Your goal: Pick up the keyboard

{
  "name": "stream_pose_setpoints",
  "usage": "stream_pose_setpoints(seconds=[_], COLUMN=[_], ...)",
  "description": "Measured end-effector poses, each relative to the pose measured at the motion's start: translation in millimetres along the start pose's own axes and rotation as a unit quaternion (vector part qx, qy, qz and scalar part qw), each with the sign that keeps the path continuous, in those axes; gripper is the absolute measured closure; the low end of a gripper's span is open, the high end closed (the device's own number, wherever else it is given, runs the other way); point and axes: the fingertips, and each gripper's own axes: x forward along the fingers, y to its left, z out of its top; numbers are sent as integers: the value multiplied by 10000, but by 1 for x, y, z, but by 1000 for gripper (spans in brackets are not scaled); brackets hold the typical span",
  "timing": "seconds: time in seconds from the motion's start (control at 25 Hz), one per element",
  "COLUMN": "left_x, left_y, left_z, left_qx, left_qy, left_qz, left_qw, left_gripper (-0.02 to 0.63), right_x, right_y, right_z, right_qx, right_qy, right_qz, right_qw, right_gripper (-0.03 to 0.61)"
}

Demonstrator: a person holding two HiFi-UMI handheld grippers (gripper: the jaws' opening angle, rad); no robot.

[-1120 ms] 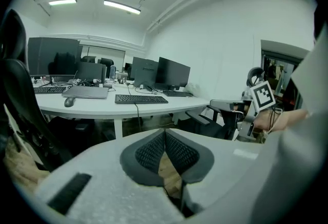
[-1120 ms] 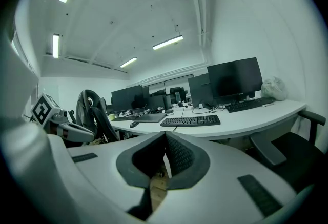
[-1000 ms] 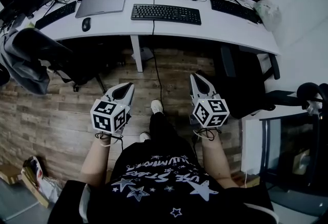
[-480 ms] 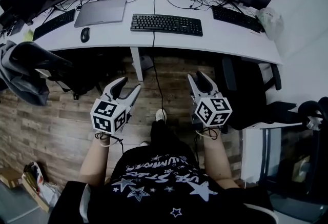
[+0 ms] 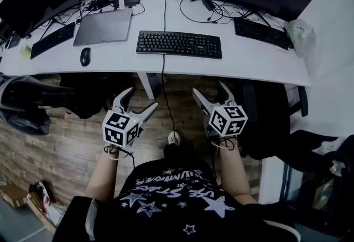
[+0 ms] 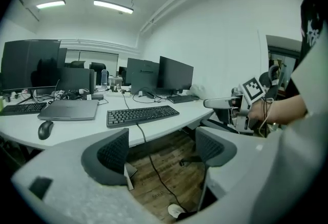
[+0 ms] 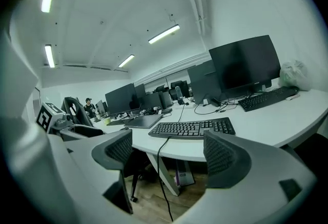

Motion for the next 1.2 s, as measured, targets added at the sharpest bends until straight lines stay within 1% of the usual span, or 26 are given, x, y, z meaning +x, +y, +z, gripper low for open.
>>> stream_pose_setpoints(seconds=[0.24, 0.4, 0.56, 0.68, 0.88, 1.04, 1.2], left_x=[49, 73, 86, 90, 98, 111, 131], left_y=[25, 36, 48, 52, 57, 64, 76], left_z=[26, 35, 37, 42, 45, 39, 43], left_qx=[15, 72, 150, 127, 222, 326, 405], left_qy=[41, 85, 189, 200, 290, 485, 567], left_qz=[107, 235, 413, 446, 438, 311, 136], left_qw=[9999, 9997, 9989, 9987, 9984, 9978, 9975], left_gripper=[198, 195, 195, 195, 195, 195, 195], right_x=[45, 69, 85, 91, 101, 110, 124], right_y=[-41, -61, -75, -83, -91, -92, -98], right_z=[19, 20, 17, 17, 11, -1, -5], right_qx=[-37, -322, -604, -629, -692, -1086, -1651], right_qy=[206, 499, 769, 841, 958, 1310, 1793], right_qz=[87, 186, 291, 281, 213, 362, 581], right_qw=[9997, 9981, 9948, 9941, 9928, 9848, 9681], right_gripper=[130, 110, 106, 106, 103, 100, 100])
